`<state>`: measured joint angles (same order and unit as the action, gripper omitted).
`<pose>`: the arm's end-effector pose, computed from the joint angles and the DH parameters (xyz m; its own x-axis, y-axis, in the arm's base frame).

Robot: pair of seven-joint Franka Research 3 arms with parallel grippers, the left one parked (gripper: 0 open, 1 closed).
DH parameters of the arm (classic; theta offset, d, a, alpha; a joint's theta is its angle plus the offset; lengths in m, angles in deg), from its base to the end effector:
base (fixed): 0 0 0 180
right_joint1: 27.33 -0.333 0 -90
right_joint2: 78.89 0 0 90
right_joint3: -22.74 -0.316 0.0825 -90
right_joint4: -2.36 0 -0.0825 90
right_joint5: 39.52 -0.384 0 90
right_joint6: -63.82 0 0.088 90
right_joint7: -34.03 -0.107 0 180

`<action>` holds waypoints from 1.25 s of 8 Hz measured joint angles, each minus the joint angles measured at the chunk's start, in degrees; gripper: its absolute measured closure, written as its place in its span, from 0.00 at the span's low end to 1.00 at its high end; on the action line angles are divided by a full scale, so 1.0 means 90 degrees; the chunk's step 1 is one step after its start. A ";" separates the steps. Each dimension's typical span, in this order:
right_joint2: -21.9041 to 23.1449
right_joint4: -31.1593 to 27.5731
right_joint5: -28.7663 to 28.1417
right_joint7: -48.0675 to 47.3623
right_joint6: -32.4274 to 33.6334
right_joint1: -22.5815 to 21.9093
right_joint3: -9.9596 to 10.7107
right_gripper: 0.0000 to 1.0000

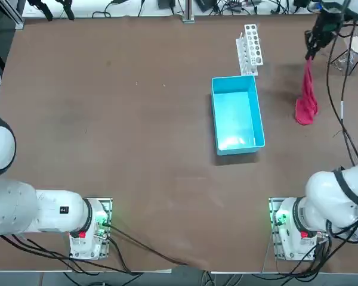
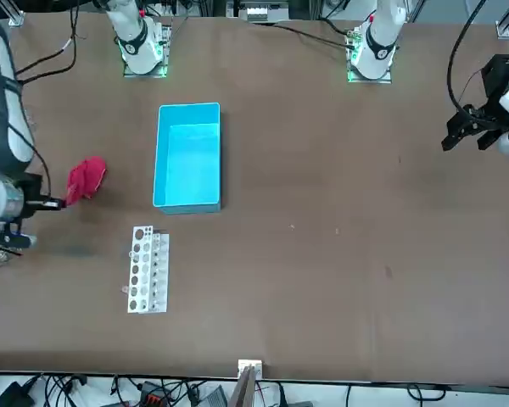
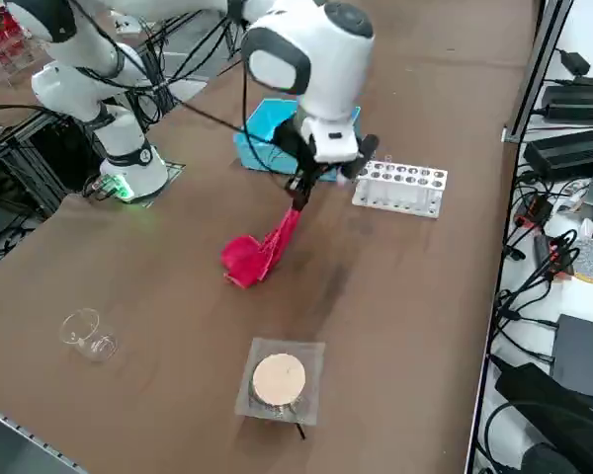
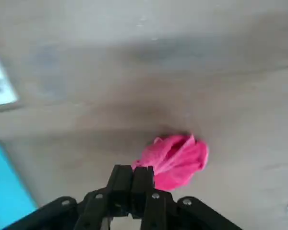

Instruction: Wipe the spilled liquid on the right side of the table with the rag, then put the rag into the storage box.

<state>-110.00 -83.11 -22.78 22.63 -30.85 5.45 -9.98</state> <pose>0.6515 -0.0866 0.3727 0.9456 -0.1560 -0.2854 -0.1492 -0.9878 0.0456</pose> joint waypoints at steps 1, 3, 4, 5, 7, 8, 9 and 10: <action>0.0011 0.0326 -0.0262 -0.0148 0.0375 -0.0158 -0.0001 0.98; 0.0038 0.1016 -0.0612 -0.0250 0.1176 -0.0314 -0.0003 0.98; 0.0076 0.1257 -0.0724 -0.0358 0.1478 -0.0401 -0.0002 0.98; 0.0183 0.1406 -0.0869 -0.0454 0.1714 -0.0531 0.0055 0.98; 0.0722 0.1527 -0.1563 -0.0505 0.1937 -0.1143 0.0659 0.98; 0.1119 0.1551 -0.1952 -0.0500 0.2142 -0.1646 0.1285 0.98; 0.1482 0.1560 -0.2164 -0.0480 0.2473 -0.2230 0.1934 0.98; 0.1781 0.1563 -0.2223 -0.0478 0.2782 -0.2819 0.2454 0.98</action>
<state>-93.98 -69.04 -42.79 18.33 -5.82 -19.92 12.10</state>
